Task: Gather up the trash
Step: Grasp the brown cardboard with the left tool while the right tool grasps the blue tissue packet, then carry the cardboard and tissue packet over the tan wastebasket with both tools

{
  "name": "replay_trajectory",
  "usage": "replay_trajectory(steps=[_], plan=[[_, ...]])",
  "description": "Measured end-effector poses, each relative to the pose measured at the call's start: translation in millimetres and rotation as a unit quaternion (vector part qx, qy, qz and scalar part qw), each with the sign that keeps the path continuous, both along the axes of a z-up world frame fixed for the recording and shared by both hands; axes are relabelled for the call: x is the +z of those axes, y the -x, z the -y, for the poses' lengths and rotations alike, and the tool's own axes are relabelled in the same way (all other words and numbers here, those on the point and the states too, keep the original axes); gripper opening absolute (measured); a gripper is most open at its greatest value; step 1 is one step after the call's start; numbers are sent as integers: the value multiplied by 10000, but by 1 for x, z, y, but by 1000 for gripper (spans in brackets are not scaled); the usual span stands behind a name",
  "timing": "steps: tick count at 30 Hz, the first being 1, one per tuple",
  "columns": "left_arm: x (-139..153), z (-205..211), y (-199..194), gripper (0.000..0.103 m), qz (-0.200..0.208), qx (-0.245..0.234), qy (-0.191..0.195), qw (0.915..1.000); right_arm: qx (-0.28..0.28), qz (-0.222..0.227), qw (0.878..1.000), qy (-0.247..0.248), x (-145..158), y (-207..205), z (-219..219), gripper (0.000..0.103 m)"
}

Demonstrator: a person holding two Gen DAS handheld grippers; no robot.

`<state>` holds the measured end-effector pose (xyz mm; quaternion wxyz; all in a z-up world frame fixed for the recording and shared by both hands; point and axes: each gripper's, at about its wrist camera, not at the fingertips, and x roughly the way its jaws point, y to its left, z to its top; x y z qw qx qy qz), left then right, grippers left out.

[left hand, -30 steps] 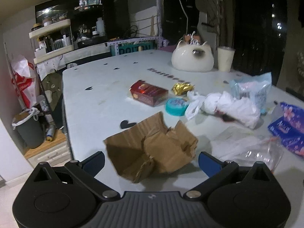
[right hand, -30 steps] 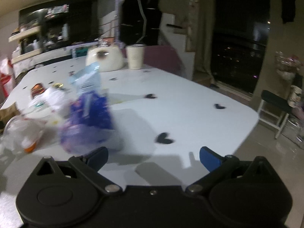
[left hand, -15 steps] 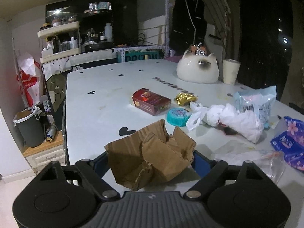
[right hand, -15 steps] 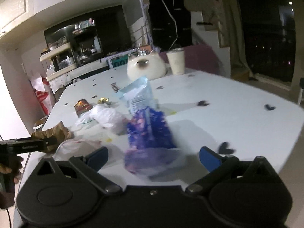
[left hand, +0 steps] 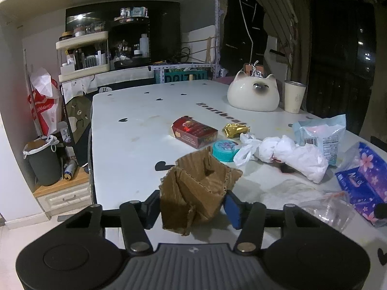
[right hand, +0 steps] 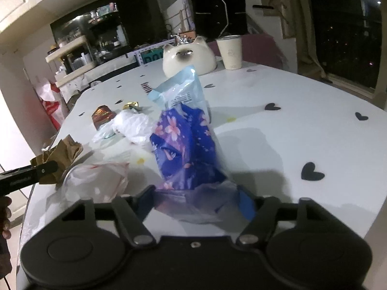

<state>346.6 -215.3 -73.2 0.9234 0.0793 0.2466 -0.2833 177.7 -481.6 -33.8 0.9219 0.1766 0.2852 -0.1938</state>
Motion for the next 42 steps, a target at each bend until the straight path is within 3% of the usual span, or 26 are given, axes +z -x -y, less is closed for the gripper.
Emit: replay_trajectory(steps=[5,8,20,30,42], plan=[[0,-3,9,51,1,28,55,10000,34,148,9999,-29,3,11,-2,46],[1,-5,15,51,-4,56,114,9999,23,182,9998,-33,5,17,-2,44],[17,-24,59,51,-116,206,164,9996,-18,391,9992,28,21,39,-8,44],[30,-56,119,51,181,502,305,9981,337,564,9978,108,29,56,-46,44],[44,-103,174,51,258,851,391,9953,885,580,9935,425,34,66,-107,43]])
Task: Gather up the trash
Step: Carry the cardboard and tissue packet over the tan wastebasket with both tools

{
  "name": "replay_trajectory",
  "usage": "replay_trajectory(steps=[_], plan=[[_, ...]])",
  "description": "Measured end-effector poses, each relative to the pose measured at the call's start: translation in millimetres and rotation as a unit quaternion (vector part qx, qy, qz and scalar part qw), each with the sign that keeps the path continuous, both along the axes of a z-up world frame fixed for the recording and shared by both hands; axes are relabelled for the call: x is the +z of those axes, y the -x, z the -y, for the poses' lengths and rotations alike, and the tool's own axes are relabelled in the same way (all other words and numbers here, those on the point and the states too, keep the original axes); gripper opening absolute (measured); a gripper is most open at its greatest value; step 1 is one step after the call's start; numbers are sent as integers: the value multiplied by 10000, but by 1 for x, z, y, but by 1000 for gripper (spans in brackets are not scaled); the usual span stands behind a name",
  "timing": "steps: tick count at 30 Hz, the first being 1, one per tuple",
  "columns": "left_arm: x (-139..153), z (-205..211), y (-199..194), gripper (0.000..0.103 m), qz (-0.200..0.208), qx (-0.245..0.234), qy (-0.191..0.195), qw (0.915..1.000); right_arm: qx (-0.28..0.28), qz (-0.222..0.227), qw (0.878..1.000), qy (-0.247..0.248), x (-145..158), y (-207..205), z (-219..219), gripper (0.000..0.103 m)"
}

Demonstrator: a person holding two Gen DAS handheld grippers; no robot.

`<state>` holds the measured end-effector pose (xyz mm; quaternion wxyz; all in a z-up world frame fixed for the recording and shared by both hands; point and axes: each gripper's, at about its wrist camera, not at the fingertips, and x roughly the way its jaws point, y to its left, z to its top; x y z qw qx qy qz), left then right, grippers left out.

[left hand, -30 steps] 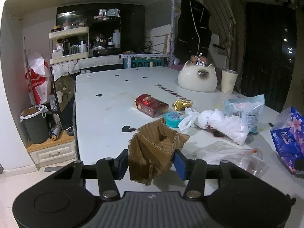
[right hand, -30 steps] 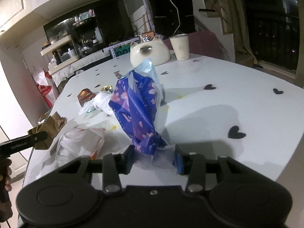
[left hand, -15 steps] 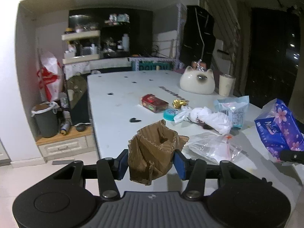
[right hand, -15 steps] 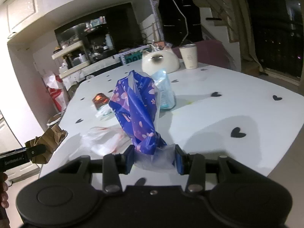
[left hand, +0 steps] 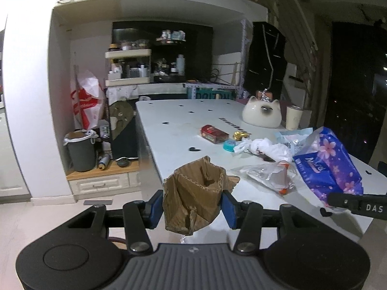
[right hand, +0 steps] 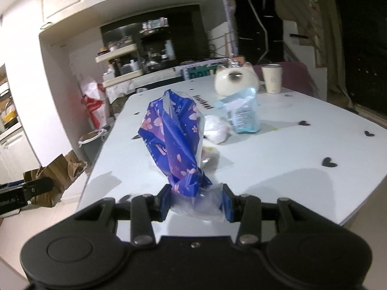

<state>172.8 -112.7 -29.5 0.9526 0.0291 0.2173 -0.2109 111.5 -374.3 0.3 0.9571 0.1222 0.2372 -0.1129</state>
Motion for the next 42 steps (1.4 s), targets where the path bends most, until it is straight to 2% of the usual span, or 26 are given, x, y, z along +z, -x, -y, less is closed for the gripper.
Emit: replay_trajectory(steps=[12,23,31,36,42], plan=[[-2,-72,14,51,10,725,170,9972,854,-54,9963,111,5,-24,-73,42],[-13,-144,-5,51,-236,1489,111,9885,1803,-402,9824,279,0,-86,-164,41],[-25,-172,-46,51,-662,1777,-8,9819,2151,-1008,9711,239,-22,-144,-209,39],[-48,-175,-79,51,-1067,1819,-110,9774,2239,-1522,9622,292,-48,-185,-229,38],[-84,-179,-121,51,-1709,1842,-215,9677,2216,-2291,9475,251,-87,-234,-246,38]])
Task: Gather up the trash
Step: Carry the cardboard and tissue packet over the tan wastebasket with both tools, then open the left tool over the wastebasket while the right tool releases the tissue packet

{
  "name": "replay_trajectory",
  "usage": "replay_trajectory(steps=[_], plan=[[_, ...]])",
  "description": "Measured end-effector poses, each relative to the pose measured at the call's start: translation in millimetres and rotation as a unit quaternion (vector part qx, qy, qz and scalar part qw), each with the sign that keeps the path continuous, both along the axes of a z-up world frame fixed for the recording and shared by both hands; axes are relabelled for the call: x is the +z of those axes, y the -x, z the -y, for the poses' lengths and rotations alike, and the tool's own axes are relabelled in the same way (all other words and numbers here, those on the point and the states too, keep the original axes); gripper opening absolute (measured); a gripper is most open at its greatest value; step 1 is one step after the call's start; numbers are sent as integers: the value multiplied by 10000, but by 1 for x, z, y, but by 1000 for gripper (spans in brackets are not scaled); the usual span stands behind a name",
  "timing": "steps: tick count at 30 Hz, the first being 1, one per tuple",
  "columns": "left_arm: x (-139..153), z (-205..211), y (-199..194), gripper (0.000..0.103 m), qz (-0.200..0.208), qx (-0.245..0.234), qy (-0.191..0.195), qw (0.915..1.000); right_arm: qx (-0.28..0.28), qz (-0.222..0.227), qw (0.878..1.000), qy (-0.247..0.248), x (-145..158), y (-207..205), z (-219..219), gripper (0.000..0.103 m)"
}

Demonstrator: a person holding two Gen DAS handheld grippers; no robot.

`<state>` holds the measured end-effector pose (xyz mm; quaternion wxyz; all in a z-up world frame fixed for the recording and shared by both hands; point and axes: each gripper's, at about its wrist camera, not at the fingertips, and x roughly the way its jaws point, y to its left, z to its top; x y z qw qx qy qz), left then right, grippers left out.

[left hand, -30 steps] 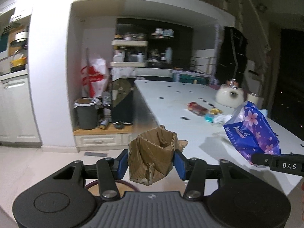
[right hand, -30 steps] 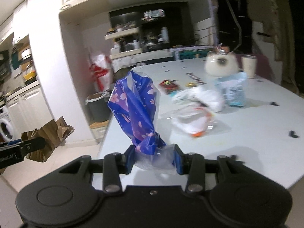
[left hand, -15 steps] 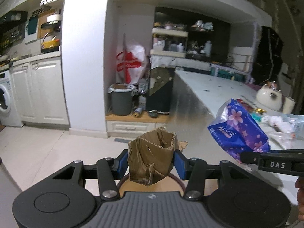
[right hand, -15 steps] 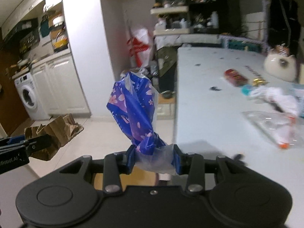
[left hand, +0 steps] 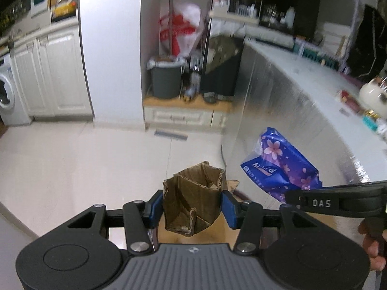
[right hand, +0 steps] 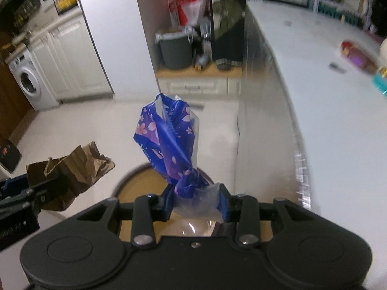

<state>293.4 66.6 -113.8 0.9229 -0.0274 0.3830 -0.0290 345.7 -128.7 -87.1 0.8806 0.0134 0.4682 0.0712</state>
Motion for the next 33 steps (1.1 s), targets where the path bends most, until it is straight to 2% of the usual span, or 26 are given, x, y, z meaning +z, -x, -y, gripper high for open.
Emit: replay_trajectory(steps=[7,13,18,26,33], plan=[[-43,-9,-37,51,-781,16,26,9969,188,-790,9960,365,-50,-36,-19,38],[-70,-8,-64,51,-1375,-81,11,9905,251,-1398,9888,450,-70,-59,-21,38],[-93,-6,-82,51,-1879,-172,-58,9820,433,-1638,9830,709,-80,-57,-31,38],[-114,-8,-96,51,-2298,-135,-59,9731,376,-1874,9780,832,-94,-58,-40,39],[-114,-5,-101,54,-2371,-65,-91,9714,336,-2006,9764,725,-100,-62,-43,41]])
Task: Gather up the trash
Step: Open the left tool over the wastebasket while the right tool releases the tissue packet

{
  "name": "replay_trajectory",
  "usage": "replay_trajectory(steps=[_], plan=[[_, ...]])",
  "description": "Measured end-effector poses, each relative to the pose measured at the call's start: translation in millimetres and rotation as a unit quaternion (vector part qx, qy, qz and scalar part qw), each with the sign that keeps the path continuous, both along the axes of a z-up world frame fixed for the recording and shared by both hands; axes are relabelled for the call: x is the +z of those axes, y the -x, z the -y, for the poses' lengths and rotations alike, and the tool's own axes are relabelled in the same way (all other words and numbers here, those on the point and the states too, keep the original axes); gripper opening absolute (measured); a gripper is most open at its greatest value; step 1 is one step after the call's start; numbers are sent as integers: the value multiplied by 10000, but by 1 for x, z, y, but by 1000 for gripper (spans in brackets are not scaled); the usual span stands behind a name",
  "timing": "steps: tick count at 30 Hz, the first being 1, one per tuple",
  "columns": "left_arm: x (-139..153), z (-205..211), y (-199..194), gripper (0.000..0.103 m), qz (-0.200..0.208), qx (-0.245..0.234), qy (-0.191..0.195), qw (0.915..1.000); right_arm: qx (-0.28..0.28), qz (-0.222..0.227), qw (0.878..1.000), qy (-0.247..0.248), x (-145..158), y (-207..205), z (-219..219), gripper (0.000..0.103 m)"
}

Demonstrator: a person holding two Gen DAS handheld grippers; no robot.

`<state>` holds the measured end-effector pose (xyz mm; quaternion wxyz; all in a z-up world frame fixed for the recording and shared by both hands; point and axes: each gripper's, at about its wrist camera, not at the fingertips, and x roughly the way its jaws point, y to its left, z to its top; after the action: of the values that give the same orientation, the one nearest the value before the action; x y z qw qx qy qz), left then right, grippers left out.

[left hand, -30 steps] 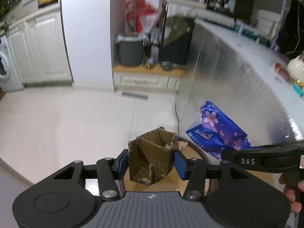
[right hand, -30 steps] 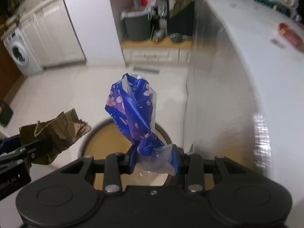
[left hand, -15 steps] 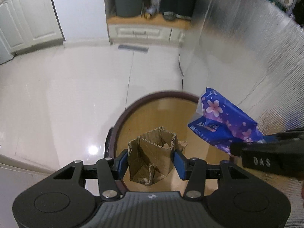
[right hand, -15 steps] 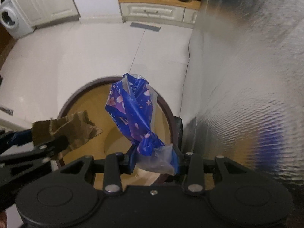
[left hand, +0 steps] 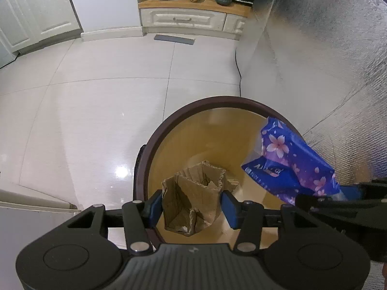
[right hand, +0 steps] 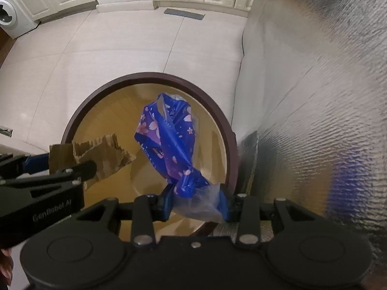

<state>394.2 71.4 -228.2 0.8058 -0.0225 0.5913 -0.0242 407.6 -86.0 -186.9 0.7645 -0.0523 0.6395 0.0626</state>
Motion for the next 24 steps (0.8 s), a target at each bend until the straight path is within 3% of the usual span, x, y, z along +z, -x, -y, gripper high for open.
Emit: replay_trajectory(steps=[8,18,24], plan=[[2,4,-3,70,-98,44,-93,9999,4,5,10000,0,1,-2,-2,58],[5,-6,2,88,-176,201,-71,9996,-250,-91,9995,-158,-1,-2,10,63],[6,-8,5,93,-167,251,-64,9995,-359,-18,9991,-225,2,0,13,66]])
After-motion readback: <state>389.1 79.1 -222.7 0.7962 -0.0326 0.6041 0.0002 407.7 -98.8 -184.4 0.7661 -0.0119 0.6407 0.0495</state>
